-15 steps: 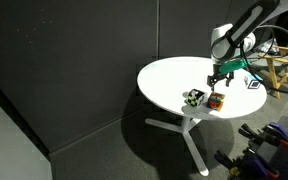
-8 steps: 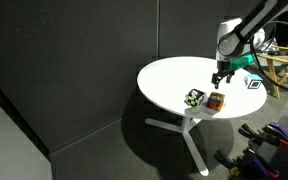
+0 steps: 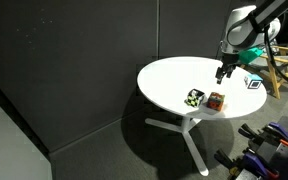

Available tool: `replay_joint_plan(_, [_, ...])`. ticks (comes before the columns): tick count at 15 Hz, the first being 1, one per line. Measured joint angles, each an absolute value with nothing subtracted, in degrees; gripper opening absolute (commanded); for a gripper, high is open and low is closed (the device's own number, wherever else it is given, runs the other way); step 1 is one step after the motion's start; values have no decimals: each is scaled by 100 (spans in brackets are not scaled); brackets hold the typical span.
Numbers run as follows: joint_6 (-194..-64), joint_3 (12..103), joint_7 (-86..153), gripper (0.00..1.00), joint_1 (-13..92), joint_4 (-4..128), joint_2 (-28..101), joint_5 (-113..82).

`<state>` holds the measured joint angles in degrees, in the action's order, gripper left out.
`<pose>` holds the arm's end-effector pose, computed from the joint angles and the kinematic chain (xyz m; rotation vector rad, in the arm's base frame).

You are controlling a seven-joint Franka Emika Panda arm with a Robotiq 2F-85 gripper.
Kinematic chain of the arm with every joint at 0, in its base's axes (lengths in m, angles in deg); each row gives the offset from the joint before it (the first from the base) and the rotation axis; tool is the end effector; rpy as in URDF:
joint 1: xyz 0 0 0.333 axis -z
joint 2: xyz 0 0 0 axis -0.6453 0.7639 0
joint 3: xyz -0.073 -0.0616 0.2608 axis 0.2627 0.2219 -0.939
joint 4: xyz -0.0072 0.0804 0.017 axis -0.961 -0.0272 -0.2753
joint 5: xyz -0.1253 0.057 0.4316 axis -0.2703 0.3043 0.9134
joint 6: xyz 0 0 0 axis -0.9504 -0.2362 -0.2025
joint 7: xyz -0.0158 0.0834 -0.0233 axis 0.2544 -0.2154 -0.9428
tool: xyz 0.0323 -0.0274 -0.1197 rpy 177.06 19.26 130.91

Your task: Pick up the block with a house image on top and move it to the left near the block with a letter image on top

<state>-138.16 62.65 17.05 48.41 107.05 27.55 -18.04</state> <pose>0.4998 -0.1630 0.1518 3.0737 -0.0347 -0.0655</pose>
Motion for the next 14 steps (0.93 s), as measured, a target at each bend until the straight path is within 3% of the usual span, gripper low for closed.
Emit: replay_joint_plan(14, [-13481,6209,444,100,4840,11271,1601,-687])
